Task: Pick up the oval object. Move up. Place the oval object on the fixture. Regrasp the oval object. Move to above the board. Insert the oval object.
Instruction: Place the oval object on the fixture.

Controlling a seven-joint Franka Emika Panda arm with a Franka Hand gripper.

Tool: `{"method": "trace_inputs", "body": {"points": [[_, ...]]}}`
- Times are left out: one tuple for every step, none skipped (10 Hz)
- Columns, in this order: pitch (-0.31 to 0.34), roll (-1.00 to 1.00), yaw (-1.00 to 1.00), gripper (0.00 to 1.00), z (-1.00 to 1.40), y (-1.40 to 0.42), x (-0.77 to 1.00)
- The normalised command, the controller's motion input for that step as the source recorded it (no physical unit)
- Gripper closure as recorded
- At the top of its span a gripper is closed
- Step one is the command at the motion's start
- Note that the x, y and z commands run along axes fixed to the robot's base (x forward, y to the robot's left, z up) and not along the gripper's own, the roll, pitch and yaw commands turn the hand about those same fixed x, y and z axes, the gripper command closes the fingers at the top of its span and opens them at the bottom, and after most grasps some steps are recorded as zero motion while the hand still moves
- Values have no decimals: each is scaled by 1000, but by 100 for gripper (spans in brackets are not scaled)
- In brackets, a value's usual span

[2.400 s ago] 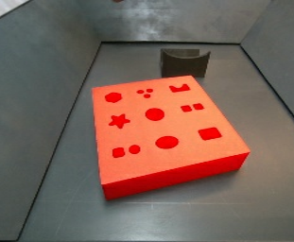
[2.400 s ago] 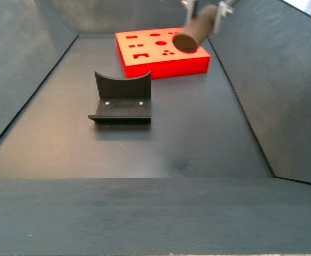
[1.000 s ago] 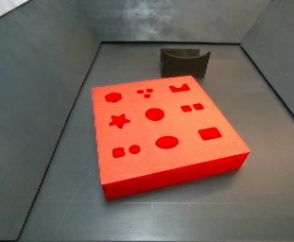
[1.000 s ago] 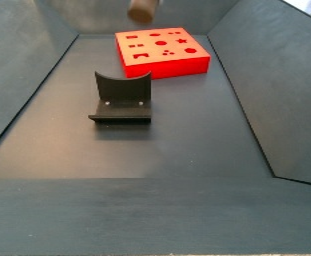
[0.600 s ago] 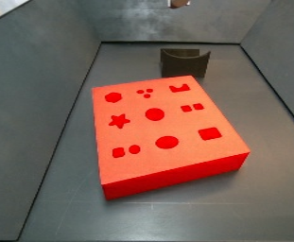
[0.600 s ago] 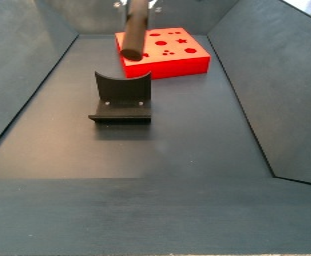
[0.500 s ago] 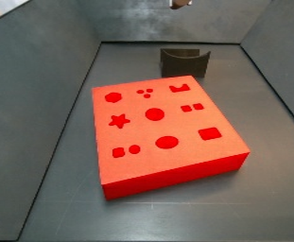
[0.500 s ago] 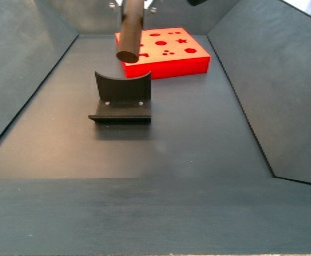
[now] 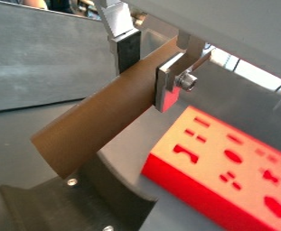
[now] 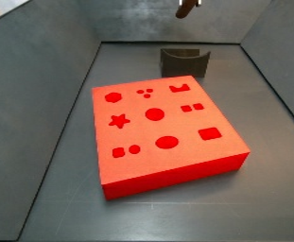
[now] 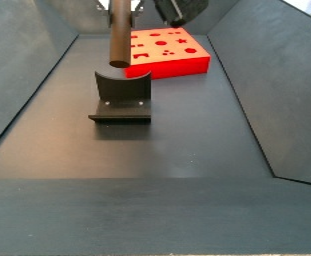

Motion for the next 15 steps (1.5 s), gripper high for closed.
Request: {"method": "trace_inputs", "body": {"points": [[122, -471, -130, 100, -15, 48, 72], [82, -265, -133, 100, -13, 33, 69], [234, -1000, -51, 100, -1000, 131, 130], [222, -1000, -70, 100, -1000, 140, 138], [249, -995, -119, 100, -1000, 140, 151], [229, -847, -150, 100, -1000, 137, 167], [191, -686, -179, 100, -1000, 138, 178], [139, -475, -212, 100, -1000, 141, 184], [103, -314, -221, 100, -1000, 141, 189], [51, -183, -213, 100, -1000, 129, 196], [25, -156, -204, 100, -938, 122, 188], [-20, -144, -167, 100, -613, 100, 133], [-40, -111, -153, 100, -559, 137, 112], [-57, -99, -129, 100, -539, 149, 89], [-57, -99, -111, 100, -539, 149, 89]]}}
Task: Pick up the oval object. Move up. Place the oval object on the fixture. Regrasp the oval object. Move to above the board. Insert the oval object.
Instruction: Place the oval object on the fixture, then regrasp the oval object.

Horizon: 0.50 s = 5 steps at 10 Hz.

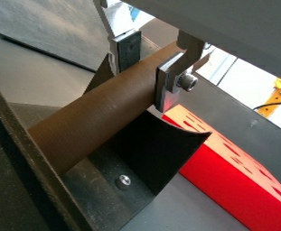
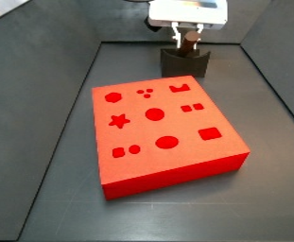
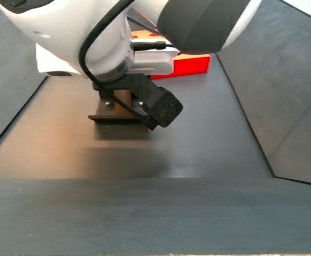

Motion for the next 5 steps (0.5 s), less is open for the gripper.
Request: {"method": "trace_inputs", "body": {"points": [[-57, -99, -72, 100, -539, 148, 89], [-57, -99, -58, 100, -539, 148, 88], [0, 0, 0, 0, 0, 0, 0], [47, -18, 45, 0, 1000, 0, 0], [49, -14, 49, 0, 1000, 2, -2]]}}
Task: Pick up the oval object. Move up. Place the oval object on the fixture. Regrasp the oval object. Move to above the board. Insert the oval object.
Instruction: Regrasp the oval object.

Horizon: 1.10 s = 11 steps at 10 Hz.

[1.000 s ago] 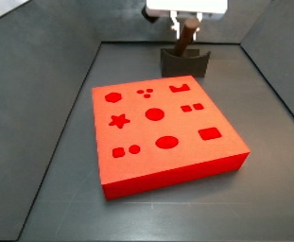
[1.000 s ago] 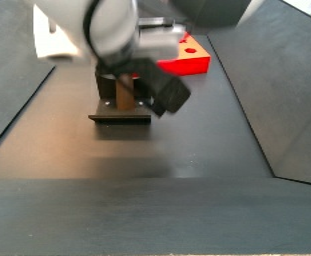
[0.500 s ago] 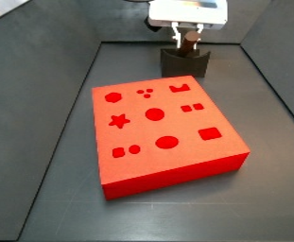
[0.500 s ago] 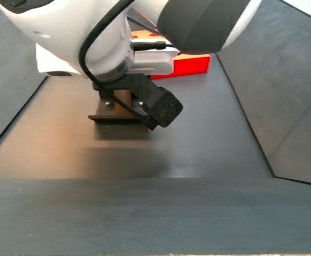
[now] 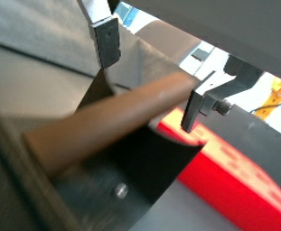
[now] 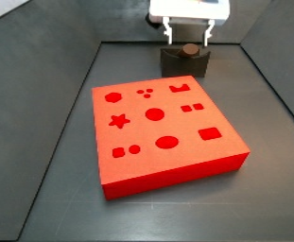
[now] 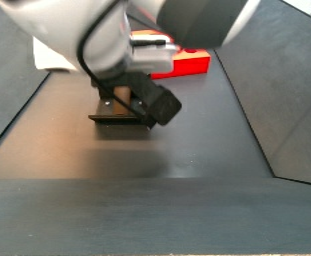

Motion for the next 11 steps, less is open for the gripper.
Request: {"method": "trace_inputs", "body": {"points": [[65, 10, 40, 0, 1000, 7, -24], [71, 32, 26, 0, 1000, 0, -30], [78, 52, 7, 0, 1000, 0, -41], [82, 52, -3, 0, 921, 0, -43], [85, 56, -23, 0, 615, 4, -31], [84, 54, -31, 0, 493, 2, -27], [74, 48, -42, 0, 242, 4, -21], [13, -22, -47, 0, 0, 0, -1000], [-27, -31, -59, 0, -15, 2, -1000], [-67, 6, -61, 0, 17, -2, -1000], [-74, 29, -51, 0, 10, -3, -1000]]}}
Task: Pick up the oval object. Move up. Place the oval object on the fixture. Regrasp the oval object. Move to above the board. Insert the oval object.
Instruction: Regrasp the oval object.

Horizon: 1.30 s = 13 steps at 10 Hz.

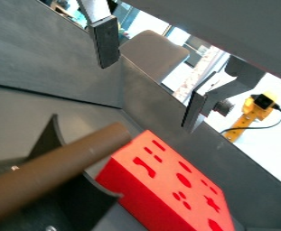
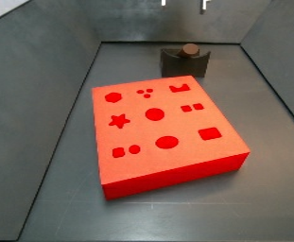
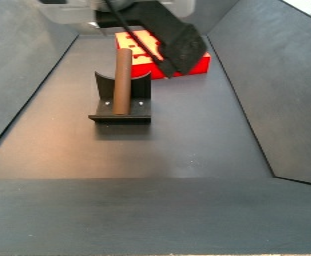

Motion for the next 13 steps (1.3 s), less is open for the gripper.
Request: {"method": "trace_inputs", "body": {"points": [[-85, 52, -33, 0, 10, -3, -1000], [-97, 72, -16, 0, 16, -6, -1000], [-111, 94, 2, 0, 18, -12, -1000], [-118, 104, 14, 0, 17, -16, -1000], [-119, 110, 28, 0, 18, -18, -910], [-120, 113, 36, 0, 15, -18, -784], [-20, 1000, -926, 0, -1000, -987, -598], [-26, 1000, -924, 0, -972, -1000, -430], [-52, 1000, -928, 0, -793, -959, -263], [-80, 1000, -935, 0, -516, -786, -108], [-117, 1000, -944, 0, -112, -446, -5], [-131, 1000, -944, 0, -27, -291, -9], [-155, 1000, -943, 0, 9, -77, -38]]}}
